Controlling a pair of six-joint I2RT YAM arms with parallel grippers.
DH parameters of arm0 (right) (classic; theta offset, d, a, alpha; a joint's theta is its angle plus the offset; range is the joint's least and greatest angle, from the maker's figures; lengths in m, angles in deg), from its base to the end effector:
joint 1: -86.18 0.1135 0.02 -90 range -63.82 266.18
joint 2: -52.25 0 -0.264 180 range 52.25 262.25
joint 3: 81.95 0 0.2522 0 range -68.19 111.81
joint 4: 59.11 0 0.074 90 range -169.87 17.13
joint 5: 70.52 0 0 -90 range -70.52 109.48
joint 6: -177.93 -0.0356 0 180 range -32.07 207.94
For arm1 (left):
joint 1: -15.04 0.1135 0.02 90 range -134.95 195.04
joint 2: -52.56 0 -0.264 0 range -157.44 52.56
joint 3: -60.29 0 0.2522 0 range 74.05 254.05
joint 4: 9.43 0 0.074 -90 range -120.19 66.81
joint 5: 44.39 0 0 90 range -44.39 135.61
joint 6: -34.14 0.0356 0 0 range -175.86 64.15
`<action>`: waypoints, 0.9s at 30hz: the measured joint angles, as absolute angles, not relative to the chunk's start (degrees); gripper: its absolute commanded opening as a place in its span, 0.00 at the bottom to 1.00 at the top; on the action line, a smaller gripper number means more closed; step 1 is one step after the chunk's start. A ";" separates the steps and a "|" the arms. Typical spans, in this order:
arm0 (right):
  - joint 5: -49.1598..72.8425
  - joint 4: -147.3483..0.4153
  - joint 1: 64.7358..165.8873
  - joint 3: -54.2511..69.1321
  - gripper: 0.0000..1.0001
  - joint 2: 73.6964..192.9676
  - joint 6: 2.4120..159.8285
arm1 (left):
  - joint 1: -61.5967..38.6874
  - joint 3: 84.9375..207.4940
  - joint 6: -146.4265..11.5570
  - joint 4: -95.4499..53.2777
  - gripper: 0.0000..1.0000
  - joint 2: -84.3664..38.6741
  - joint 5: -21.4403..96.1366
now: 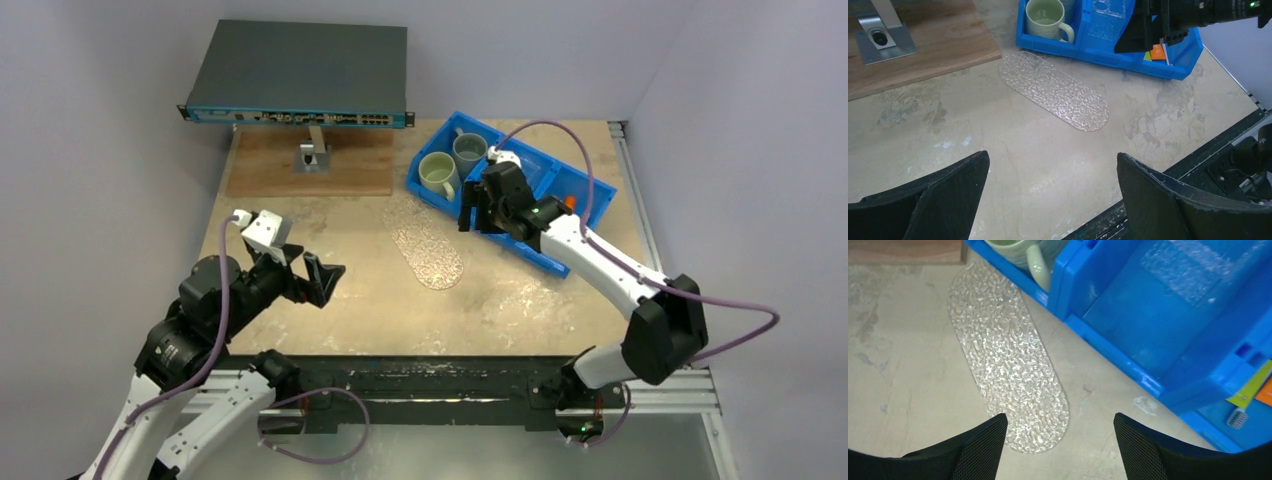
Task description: Prepare toiletry sets of a toothbrush and toothpaste on the tray
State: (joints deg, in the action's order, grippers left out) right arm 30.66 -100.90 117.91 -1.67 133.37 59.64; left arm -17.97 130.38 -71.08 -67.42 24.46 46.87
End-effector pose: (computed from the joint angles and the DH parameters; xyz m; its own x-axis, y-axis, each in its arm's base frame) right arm 0.2686 0.1580 0.2969 -0.6942 0.1174 -0.7101 -0.0745 0.9696 0.2331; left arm 0.0674 -0.0429 0.3764 -0.3614 -0.0782 -0.9291 0.4478 0.8595 -0.2465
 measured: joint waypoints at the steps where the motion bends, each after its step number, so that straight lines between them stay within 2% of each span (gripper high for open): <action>1: 30.27 -100.42 118.74 -1.63 0.80 134.68 59.42 | -17.97 130.38 -71.08 -67.42 1.00 24.53 47.00; 15: 28.26 -95.74 125.01 8.75 0.74 152.30 58.40 | -17.97 130.38 -71.08 -67.44 1.00 25.10 48.00; 22: 27.01 -94.94 125.23 16.01 0.64 161.09 58.66 | -17.97 130.38 -71.06 -67.42 1.00 25.10 48.11; 27: 25.88 -94.54 125.32 21.50 0.49 165.98 59.34 | -17.97 130.38 -71.06 -67.42 1.00 25.05 48.42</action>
